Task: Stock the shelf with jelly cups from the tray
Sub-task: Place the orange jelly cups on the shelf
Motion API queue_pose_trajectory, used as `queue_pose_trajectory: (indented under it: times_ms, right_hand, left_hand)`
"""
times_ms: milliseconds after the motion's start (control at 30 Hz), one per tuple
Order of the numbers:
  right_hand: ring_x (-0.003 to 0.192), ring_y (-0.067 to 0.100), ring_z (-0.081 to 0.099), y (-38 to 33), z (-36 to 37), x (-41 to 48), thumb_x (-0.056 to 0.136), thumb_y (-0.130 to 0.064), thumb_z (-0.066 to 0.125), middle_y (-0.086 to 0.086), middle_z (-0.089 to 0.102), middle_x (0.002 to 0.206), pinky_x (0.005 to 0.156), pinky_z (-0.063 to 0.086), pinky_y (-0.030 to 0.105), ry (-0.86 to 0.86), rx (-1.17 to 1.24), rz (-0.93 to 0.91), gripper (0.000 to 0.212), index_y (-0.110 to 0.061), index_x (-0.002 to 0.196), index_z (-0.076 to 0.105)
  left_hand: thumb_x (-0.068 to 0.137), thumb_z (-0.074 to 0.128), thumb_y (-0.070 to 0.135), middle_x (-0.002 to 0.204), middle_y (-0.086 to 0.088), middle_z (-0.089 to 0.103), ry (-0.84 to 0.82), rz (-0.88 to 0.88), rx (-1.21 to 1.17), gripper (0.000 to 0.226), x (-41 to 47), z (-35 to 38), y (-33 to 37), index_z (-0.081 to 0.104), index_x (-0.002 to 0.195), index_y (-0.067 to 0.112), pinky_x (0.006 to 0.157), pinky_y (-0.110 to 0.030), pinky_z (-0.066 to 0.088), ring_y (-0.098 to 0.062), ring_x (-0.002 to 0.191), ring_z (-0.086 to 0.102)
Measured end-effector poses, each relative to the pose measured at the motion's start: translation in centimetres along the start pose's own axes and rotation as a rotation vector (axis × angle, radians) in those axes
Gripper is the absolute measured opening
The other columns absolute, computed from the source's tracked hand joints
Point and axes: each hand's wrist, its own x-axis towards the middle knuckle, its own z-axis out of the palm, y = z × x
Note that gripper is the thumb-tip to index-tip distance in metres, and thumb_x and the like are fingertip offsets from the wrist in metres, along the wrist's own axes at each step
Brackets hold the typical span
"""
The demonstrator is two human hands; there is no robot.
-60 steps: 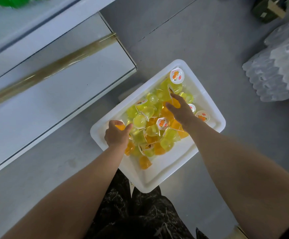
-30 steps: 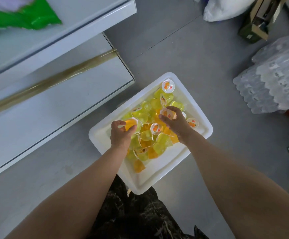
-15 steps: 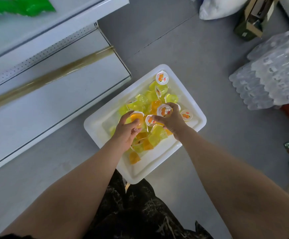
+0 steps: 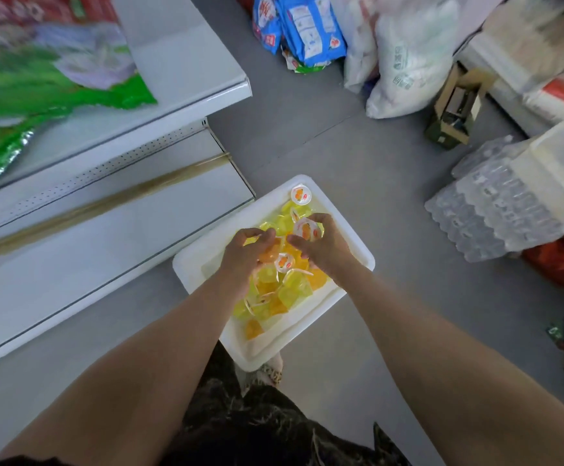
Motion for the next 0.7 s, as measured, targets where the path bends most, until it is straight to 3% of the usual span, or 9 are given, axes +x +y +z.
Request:
queue_pose_trajectory:
  times_ms: [100, 200, 233, 300, 400, 533, 633, 700]
  right_hand:
    - [0.054, 0.01, 0.063, -3.1, -1.4, -2.0, 0.069, -0.055, 0.077, 0.001, 0.07, 0.085, 0.063, 0.052, 0.028, 0.031, -0.101, -0.123, 0.055, -0.04, 0.114, 0.051]
    - [0.047, 0.004, 0.062, -7.0, -2.9, -4.1, 0.074, -0.047, 0.078, -0.003, 0.069, 0.077, 0.051, 0.046, 0.015, 0.062, -0.148, -0.251, 0.044, -0.033, 0.112, 0.061]
    - [0.05, 0.005, 0.064, -8.4, -3.3, -4.7, 0.074, -0.047, 0.079, -0.003, 0.07, 0.082, 0.052, 0.049, 0.014, 0.069, -0.17, -0.295, 0.045, -0.031, 0.113, 0.064]
    - [0.068, 0.01, 0.07, -11.4, -4.0, -5.7, 0.07, -0.051, 0.081, -0.005, 0.072, 0.097, 0.068, 0.057, 0.022, 0.081, -0.238, -0.402, 0.055, -0.029, 0.118, 0.067]
    - [0.09, 0.007, 0.061, -16.7, -5.0, -7.8, 0.068, -0.056, 0.081, -0.011, 0.065, 0.101, 0.08, 0.047, 0.023, 0.096, -0.361, -0.542, 0.062, -0.03, 0.122, 0.065]
    - [0.093, 0.007, 0.059, -24.0, -5.2, -11.5, 0.067, -0.055, 0.082, -0.012, 0.062, 0.1, 0.078, 0.042, 0.019, 0.091, -0.456, -0.746, 0.059, -0.031, 0.119, 0.067]
    - [0.082, 0.006, 0.06, -29.0, -4.3, -14.7, 0.063, -0.047, 0.087, -0.006, 0.068, 0.1, 0.064, 0.039, 0.003, 0.09, -0.418, -0.881, 0.053, -0.025, 0.11, 0.073]
    - [0.073, 0.002, 0.06, -32.1, -3.5, -17.1, 0.064, -0.042, 0.089, -0.006, 0.07, 0.091, 0.056, 0.038, 0.001, 0.084, -0.424, -0.953, 0.046, -0.02, 0.103, 0.076]
  left_hand:
    - [0.08, 0.078, 0.03, 0.09, 0.002, 0.074, -0.038, 0.105, 0.001, 0.037, -2.6, -0.1, 2.9, 0.061, 0.112, 0.021, 0.075, -0.031, 0.05, -0.013, 0.083, 0.069]
    - [0.079, 0.08, 0.028, 0.107, -0.006, 0.07, -0.028, 0.216, 0.047, 0.042, -5.0, -0.5, 6.6, 0.062, 0.115, 0.019, 0.081, -0.037, 0.052, -0.018, 0.09, 0.067]
    - [0.078, 0.08, 0.027, 0.11, -0.007, 0.069, -0.029, 0.248, 0.063, 0.039, -5.9, -0.8, 8.1, 0.063, 0.112, 0.018, 0.082, -0.037, 0.052, -0.02, 0.092, 0.066]
    - [0.077, 0.081, 0.026, 0.111, -0.006, 0.068, -0.021, 0.323, 0.111, 0.039, -8.0, -1.7, 11.1, 0.064, 0.111, 0.018, 0.084, -0.036, 0.052, -0.021, 0.096, 0.065]
    - [0.076, 0.083, 0.026, 0.111, -0.005, 0.07, 0.01, 0.447, 0.182, 0.046, -11.6, -3.5, 15.7, 0.065, 0.117, 0.015, 0.088, -0.035, 0.054, -0.019, 0.099, 0.067]
    - [0.073, 0.085, 0.028, 0.108, -0.004, 0.07, 0.069, 0.594, 0.29, 0.048, -16.9, -7.1, 21.4, 0.066, 0.115, 0.014, 0.08, -0.033, 0.057, -0.017, 0.096, 0.067]
    - [0.066, 0.089, 0.026, 0.102, -0.008, 0.072, 0.124, 0.676, 0.349, 0.052, -20.9, -10.0, 25.2, 0.068, 0.111, 0.011, 0.088, -0.043, 0.057, -0.021, 0.093, 0.069]
    - [0.069, 0.088, 0.019, 0.104, -0.012, 0.072, 0.15, 0.717, 0.367, 0.043, -23.4, -11.9, 27.5, 0.069, 0.107, 0.01, 0.091, -0.046, 0.056, -0.025, 0.096, 0.07]
